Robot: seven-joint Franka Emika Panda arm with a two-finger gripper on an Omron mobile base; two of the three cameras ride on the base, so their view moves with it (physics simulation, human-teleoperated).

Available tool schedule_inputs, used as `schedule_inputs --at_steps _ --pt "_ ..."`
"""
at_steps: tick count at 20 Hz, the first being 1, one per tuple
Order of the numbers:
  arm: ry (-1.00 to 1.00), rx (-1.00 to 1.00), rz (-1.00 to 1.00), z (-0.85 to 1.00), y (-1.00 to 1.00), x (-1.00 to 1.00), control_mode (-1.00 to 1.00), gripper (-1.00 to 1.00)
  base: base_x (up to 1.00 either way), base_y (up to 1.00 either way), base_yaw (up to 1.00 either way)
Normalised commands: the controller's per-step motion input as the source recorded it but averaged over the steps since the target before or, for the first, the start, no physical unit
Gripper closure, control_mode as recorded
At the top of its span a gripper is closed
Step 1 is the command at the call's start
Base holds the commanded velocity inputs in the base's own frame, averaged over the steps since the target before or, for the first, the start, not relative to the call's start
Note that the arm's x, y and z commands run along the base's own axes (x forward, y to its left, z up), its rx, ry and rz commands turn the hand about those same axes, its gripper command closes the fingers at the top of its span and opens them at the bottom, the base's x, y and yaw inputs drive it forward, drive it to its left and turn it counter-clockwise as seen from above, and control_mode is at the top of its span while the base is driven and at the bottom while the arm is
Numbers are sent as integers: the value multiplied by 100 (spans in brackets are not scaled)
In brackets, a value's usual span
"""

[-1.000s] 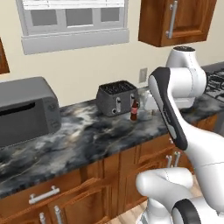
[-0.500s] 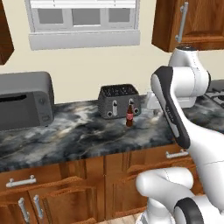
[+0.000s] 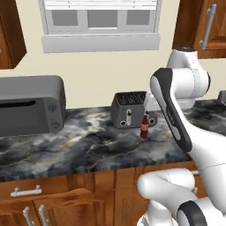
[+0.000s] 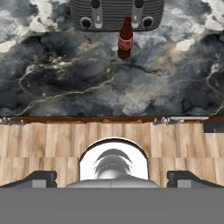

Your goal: Move the drinks to the dining counter.

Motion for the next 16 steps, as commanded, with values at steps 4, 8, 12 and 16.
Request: schedule_inputs --at_steps 4,8,12,16 --pt "0 0 0 0 0 0 100 -100 68 0 16" --pt "0 0 0 0 0 0 100 -100 41 6 10" --pt "0 0 0 0 0 0 100 -100 34 2 2" --pt "0 0 0 0 0 0 100 -100 19 -14 -15"
